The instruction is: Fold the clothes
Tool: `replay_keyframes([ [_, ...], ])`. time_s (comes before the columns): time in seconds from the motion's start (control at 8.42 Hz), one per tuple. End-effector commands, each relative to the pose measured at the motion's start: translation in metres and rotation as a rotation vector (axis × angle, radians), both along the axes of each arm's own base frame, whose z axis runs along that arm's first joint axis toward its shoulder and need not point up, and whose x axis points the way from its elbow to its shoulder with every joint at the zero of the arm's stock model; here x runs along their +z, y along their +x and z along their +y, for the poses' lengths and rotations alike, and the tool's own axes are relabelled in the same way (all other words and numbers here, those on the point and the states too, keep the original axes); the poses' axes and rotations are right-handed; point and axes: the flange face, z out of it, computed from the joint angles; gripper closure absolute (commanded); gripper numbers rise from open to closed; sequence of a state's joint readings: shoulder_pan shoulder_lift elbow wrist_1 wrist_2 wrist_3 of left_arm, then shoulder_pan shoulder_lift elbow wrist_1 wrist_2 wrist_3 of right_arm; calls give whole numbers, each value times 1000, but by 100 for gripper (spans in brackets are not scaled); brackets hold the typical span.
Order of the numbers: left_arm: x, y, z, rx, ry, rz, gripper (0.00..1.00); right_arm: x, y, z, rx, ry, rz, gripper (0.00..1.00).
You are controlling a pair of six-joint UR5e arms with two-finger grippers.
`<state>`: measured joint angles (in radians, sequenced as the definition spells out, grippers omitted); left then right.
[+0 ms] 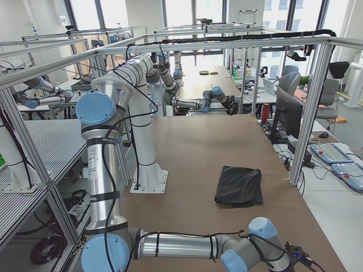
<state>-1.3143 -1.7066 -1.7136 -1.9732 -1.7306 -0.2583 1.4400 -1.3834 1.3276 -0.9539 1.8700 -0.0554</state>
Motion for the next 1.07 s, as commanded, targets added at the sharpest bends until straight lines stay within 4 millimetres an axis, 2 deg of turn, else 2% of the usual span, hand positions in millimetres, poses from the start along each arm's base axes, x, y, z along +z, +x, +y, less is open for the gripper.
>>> replay_keyframes([
  [0.0, 66, -90, 61, 50, 57, -139, 0, 39, 103, 38, -40, 42, 122, 5],
  [0.24, 73, -132, 73, 78, 61, -200, 0, 49, 147, 61, -50, 55, 155, 5],
  [0.36, 74, -142, 75, 91, 50, -172, 0, 53, 160, 72, -47, 67, 153, 5],
  [0.47, 75, -146, 77, 91, 37, -162, 0, 55, 167, 80, -39, 83, 143, 5],
  [0.71, 72, -150, 80, 81, 23, -158, 0, 52, 170, 85, -27, 105, 145, 5],
  [0.83, 47, -150, 72, 90, -57, -152, 0, 44, 170, 83, -22, 119, 149, 5],
  [0.95, 41, -154, 67, 86, -99, -154, 0, 37, 171, 83, -12, 129, 146, 5],
])
